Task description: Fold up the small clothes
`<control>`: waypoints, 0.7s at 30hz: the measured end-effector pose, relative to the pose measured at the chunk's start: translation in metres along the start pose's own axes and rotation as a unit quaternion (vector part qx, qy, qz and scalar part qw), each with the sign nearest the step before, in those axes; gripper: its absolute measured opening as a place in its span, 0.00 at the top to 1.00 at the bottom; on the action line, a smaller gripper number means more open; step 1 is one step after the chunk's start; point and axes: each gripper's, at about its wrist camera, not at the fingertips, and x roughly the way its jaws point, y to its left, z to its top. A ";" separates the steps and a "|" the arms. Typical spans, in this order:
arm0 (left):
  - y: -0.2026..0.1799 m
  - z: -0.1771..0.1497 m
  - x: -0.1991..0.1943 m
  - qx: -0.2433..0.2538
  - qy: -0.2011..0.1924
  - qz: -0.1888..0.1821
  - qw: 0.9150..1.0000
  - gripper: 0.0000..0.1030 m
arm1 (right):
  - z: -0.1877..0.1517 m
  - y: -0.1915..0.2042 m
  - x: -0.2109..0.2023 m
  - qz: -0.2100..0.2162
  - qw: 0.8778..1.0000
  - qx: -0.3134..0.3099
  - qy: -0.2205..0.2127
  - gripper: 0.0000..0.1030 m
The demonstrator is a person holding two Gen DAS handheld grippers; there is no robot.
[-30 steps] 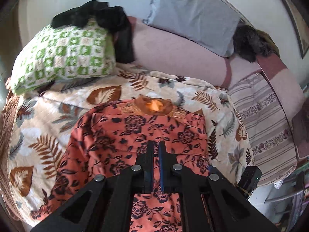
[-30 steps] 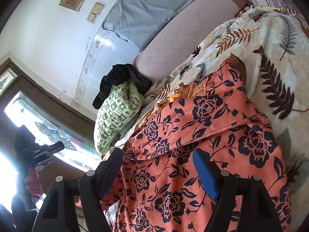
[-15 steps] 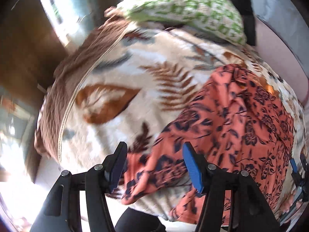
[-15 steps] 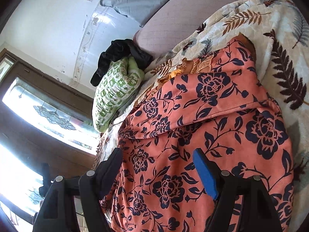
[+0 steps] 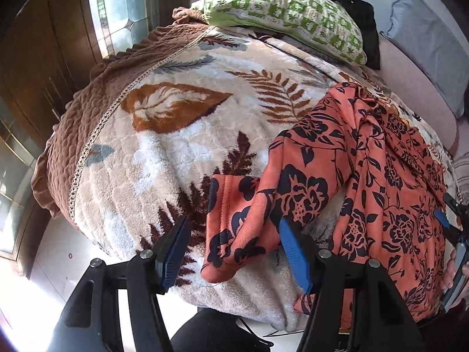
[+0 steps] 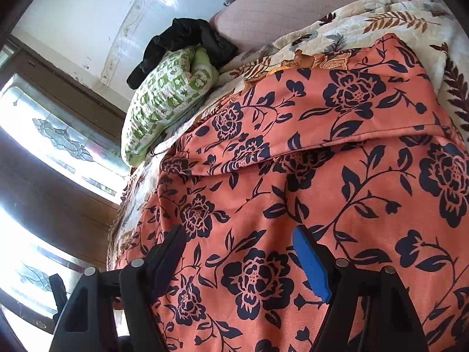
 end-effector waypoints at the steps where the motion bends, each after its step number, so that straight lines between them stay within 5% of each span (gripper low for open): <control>1: -0.006 0.000 0.003 0.020 0.001 0.005 1.000 0.38 | -0.001 0.001 0.003 -0.002 1.000 -0.003 0.003 0.25; 4: -0.022 -0.001 0.025 0.081 0.039 0.021 0.996 0.51 | -0.001 -0.002 0.007 -0.004 1.000 0.000 0.008 0.25; 5: -0.023 -0.002 0.036 0.087 0.072 0.015 0.993 0.87 | 0.000 -0.003 0.007 -0.001 1.000 0.002 0.008 0.25; 6: -0.024 -0.002 0.044 0.085 0.100 0.002 0.991 0.95 | 0.001 -0.003 0.006 0.001 1.000 0.003 0.006 0.25; 9: -0.028 0.009 0.035 0.074 0.121 -0.038 0.989 0.96 | 0.004 -0.001 -0.005 0.002 1.000 -0.005 -0.019 0.26; 14: -0.070 0.058 -0.035 0.060 0.087 -0.161 0.981 0.96 | 0.011 -0.002 -0.026 0.010 0.998 -0.005 -0.056 0.34; 21: -0.231 0.153 -0.133 0.130 0.008 -0.271 0.954 0.96 | 0.016 -0.001 -0.048 0.032 0.996 0.000 -0.088 0.34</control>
